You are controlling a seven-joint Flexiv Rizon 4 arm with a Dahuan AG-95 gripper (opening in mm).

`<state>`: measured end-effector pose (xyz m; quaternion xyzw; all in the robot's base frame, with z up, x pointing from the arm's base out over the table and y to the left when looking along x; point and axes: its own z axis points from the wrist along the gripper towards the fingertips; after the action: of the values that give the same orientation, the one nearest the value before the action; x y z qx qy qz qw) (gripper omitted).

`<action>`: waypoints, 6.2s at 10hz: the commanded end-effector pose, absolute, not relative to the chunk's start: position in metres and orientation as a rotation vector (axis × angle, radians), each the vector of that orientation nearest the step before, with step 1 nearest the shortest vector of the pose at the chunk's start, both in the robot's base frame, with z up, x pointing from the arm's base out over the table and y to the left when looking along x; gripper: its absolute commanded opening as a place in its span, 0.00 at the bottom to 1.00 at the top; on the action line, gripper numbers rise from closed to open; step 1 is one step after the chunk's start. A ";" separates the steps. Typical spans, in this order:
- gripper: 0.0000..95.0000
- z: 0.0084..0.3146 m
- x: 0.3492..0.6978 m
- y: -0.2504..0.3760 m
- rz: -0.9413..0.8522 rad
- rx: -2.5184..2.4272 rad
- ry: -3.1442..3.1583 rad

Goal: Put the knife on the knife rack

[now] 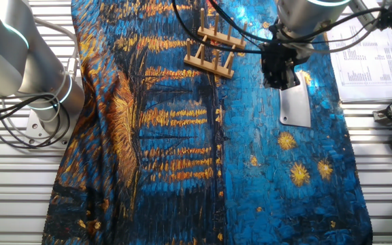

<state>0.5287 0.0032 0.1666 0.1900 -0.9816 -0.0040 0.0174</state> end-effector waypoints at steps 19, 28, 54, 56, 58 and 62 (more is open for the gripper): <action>0.00 0.150 0.546 0.014 -0.017 0.731 -3.012; 0.00 0.136 0.597 0.058 0.004 1.270 -2.832; 0.00 0.092 0.622 0.134 -0.007 1.810 -2.569; 0.00 0.086 0.623 0.134 0.004 1.956 -2.453; 0.20 0.080 0.623 0.134 -0.007 2.099 -2.323; 0.00 0.071 0.621 0.133 0.017 2.100 -2.304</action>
<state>0.6208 0.1331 0.0700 0.6805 -0.7327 0.0034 0.0107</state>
